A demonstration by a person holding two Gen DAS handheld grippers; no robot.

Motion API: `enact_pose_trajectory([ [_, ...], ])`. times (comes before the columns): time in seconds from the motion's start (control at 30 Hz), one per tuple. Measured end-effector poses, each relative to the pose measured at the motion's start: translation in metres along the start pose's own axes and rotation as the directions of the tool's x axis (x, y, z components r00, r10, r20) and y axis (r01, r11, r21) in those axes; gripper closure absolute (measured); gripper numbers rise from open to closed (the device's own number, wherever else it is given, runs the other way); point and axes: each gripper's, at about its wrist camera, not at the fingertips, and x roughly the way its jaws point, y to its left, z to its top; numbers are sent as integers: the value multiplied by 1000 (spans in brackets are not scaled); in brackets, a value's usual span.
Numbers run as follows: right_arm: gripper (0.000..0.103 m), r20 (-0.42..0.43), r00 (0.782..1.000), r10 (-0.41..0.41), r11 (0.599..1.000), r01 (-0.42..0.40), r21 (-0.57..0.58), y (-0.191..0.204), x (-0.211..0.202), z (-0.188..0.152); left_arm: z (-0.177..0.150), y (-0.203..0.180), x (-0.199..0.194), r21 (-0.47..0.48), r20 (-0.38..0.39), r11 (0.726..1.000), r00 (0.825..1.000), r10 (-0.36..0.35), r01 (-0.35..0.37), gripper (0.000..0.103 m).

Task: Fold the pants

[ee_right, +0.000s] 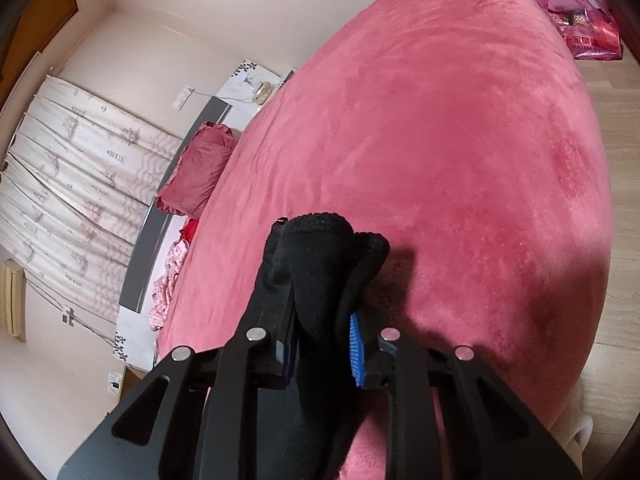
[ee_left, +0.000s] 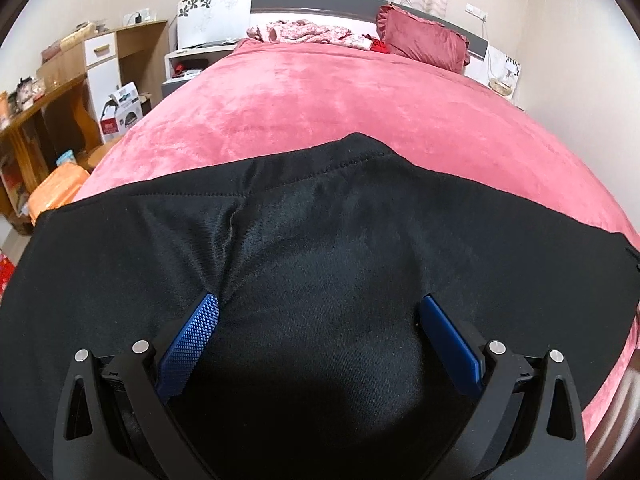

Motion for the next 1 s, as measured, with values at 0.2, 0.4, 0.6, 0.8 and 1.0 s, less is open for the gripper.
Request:
enact_pose_trajectory([
  [0.2,85,-2,1000,5,1000,-4,23,4,-9,1,7,10,-8,-109,12,992,998,-61,62,3],
  [0.4,85,-20,998,55,998,-55,-20,33,-22,3,8,16,-12,-123,17,991,999,-44,45,3],
  [0.6,85,-45,995,91,990,-96,-103,68,-34,-6,7,15,-6,-85,-14,996,1000,18,-19,3],
  [0.8,85,-61,990,125,982,-133,-137,90,-39,-17,4,10,0,-29,-23,998,999,48,-49,3],
  [1.0,85,-97,977,189,969,-202,-143,109,-43,-27,3,13,-1,-41,-21,999,999,27,-28,3],
])
